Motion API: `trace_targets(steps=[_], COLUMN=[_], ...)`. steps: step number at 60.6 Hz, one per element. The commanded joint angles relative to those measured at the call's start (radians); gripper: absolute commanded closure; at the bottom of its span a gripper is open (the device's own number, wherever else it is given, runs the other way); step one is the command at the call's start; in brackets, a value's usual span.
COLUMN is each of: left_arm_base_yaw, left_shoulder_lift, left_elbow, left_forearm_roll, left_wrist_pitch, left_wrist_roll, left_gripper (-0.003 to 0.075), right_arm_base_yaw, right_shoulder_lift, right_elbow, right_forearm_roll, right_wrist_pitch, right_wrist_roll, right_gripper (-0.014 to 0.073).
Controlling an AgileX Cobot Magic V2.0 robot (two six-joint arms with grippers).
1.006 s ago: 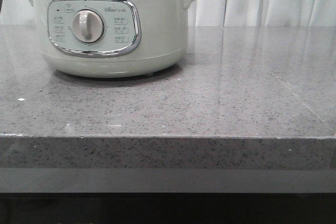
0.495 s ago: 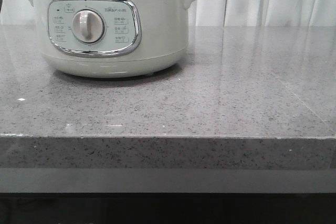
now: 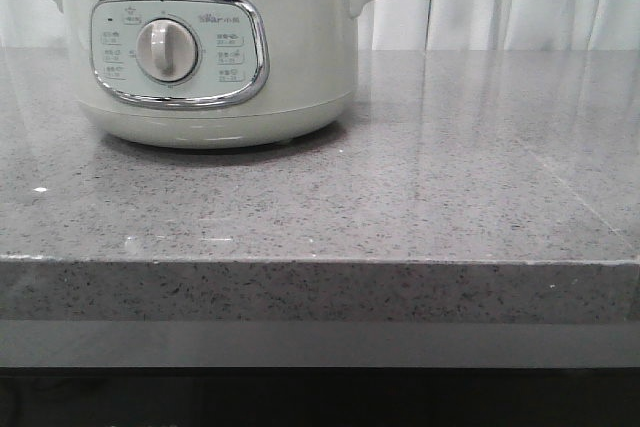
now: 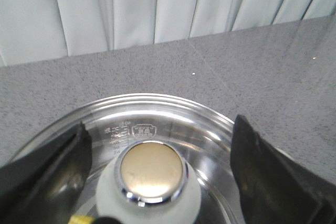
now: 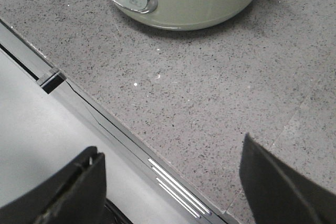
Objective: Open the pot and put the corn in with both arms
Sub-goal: 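Lower the glass lid onto the pot with the left gripper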
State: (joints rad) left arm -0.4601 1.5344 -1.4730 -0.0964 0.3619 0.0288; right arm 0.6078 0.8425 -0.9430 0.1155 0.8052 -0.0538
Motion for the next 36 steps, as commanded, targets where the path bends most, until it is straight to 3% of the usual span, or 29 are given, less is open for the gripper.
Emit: trace_targets(steps=[1, 12, 36], left_arm_base_yaw=[-0.005, -0.005, -0.005], left_shoulder_lift=[-0.114, -0.236, -0.551], left_elbow=[-0.036, 0.023, 0.427], left_forearm_roll=[0.023, 0.036, 0.034], left_wrist_pitch=[0.024, 0.177, 0.176], left_wrist_roll=[-0.003, -0.003, -0.003], left_gripper=[0.0177, 0.0177, 0.0177], right_arm_base_yaw=[-0.007, -0.007, -0.007], right_shoulder_lift=[-0.006, -0.006, -0.006], right_elbow=[-0.024, -0.024, -0.024], right_forearm_roll=[0.002, 0.002, 0.002], right_wrist_pitch=[-0.061, -0.061, -0.061], right_wrist_roll=[-0.007, -0.007, -0.007], right_gripper=[0.0041, 0.0041, 0.0041])
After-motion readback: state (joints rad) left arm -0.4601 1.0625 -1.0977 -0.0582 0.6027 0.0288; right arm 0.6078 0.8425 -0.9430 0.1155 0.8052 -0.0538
